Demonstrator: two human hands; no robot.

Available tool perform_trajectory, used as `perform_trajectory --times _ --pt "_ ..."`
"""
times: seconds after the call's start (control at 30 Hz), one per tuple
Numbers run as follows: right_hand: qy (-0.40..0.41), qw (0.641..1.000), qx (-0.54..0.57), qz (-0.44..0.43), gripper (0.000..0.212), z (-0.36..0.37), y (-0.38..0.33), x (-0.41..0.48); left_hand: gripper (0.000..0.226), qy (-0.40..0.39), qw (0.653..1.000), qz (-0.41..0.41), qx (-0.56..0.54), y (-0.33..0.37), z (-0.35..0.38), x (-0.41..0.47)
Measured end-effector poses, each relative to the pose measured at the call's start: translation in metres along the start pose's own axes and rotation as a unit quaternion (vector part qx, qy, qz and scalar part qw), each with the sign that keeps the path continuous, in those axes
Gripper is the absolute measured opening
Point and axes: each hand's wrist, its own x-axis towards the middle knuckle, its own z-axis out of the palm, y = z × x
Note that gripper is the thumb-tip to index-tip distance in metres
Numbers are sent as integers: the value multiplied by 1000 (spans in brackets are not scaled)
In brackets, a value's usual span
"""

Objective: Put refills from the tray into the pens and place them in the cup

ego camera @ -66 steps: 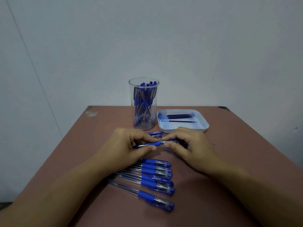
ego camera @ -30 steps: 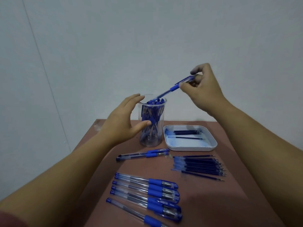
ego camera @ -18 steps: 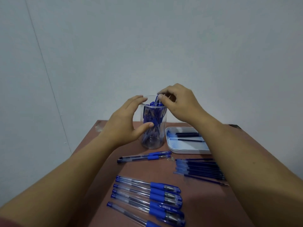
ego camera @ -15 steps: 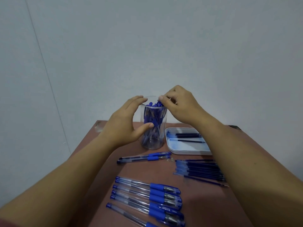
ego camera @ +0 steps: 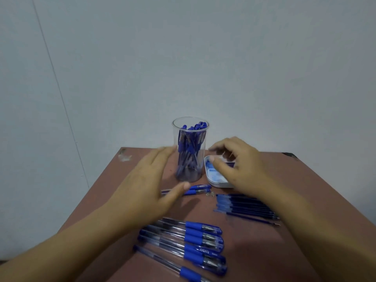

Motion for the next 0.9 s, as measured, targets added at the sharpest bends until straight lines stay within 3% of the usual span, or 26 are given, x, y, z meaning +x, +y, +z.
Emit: perform_trajectory --times 0.1,0.23,0.43,0.8,0.9 --pt "-112 993 -22 20 11 6 4 -24 75 -121 991 32 -45 4 0 -29" --pt "-172 980 -99 -3 18 19 10 -33 86 -218 974 46 -41 10 8 -52" --pt "-200 965 -165 -32 33 31 3 -33 93 -207 977 40 28 11 18 -60" --pt "-200 959 -200 -22 24 32 -1 -35 92 -198 980 -1 37 24 18 -61" --pt "-180 967 -183 -4 19 20 -6 -34 86 -149 988 19 19 22 14 -58"
